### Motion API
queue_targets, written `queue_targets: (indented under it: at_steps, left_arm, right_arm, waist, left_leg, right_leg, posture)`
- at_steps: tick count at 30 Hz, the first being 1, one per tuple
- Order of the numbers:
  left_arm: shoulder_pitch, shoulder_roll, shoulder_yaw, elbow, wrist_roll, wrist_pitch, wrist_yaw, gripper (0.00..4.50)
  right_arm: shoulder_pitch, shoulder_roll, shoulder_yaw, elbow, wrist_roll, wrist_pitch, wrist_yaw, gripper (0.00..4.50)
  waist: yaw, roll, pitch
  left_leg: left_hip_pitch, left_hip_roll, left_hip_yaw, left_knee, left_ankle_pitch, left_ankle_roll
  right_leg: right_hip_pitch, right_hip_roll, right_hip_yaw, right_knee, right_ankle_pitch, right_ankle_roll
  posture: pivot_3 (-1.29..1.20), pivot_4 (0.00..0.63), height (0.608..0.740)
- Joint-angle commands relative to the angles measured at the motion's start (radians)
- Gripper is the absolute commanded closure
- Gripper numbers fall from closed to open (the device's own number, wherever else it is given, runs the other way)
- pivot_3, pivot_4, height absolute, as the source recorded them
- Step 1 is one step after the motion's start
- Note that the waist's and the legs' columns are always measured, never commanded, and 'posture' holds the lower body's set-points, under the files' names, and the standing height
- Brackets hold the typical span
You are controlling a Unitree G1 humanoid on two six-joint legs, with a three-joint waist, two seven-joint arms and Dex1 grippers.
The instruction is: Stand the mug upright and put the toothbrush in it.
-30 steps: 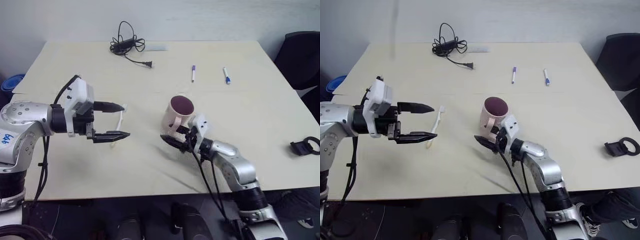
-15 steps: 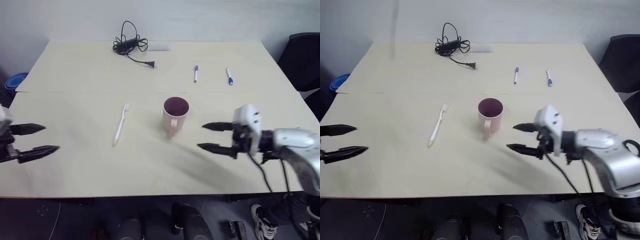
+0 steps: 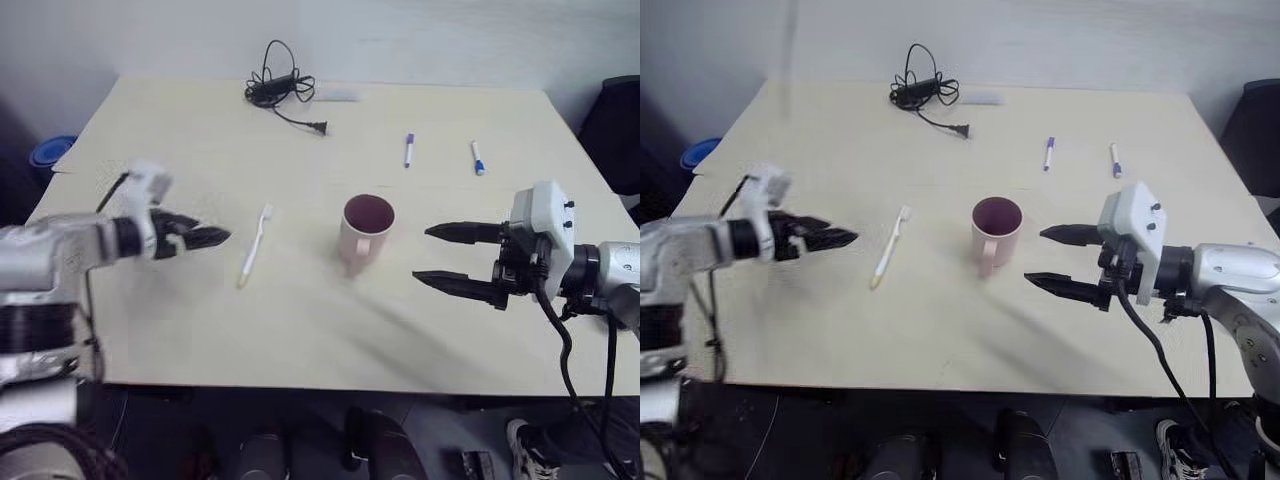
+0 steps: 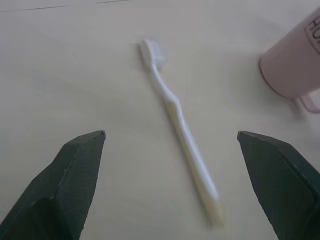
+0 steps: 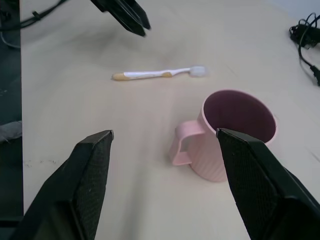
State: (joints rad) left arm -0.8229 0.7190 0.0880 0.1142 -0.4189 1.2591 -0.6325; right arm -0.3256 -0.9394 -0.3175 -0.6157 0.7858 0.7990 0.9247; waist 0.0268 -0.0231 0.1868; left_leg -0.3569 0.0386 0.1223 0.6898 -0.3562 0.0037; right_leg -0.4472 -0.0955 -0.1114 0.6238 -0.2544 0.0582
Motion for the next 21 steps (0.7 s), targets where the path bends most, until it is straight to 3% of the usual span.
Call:
queue_targets:
  at_steps: [1, 8, 11, 21]
  left_arm:
    - [-0.089, -0.07, -0.072, 0.106, 0.062, -0.019, 0.067, 0.0]
    - [-0.189, -0.148, -0.216, 0.361, 0.17, -0.089, 0.077, 0.0]
    - [-0.214, -0.186, -0.246, 0.449, 0.201, -0.132, 0.074, 0.61]
    - [-0.272, -0.263, -0.195, 0.565, 0.229, -0.159, 0.081, 3.63]
  right_arm:
    - [0.007, -0.031, -0.077, -0.078, 0.062, 0.026, -0.044, 1.07]
    - [0.031, -0.041, -0.113, -0.132, 0.11, 0.038, -0.117, 1.07]
    - [0.04, -0.04, -0.118, -0.146, 0.116, 0.031, -0.148, 1.03]
    - [0.055, -0.059, -0.121, -0.16, 0.138, 0.022, -0.181, 1.03]
  waist:
    - [-0.005, 0.0, 0.0]
    - [-0.012, -0.001, 0.0]
    - [-0.003, 0.0, 0.0]
    - [0.005, -0.001, 0.0]
  left_leg:
    - [0.0, 0.0, 0.001, 0.0, 0.0, 0.001]
    - [0.002, 0.0, 0.002, 0.0, 0.0, 0.0]
    - [0.002, 0.0, 0.002, 0.001, 0.0, 0.001]
    - [0.001, -0.002, -0.001, 0.004, 0.001, 0.005]
  right_leg:
    - [0.0, 0.0, 0.0, -0.001, 0.001, 0.001]
    - [0.0, 0.0, 0.0, 0.0, 0.0, 0.001]
    - [0.001, -0.001, 0.0, 0.0, 0.001, 0.001]
    - [0.003, -0.006, 0.0, -0.002, 0.002, 0.003]
  posture:
    - [0.0, 0.15, 0.74]
    - [0.0, 0.15, 0.74]
    - [0.0, 0.15, 0.74]
    - [0.0, 0.15, 0.74]
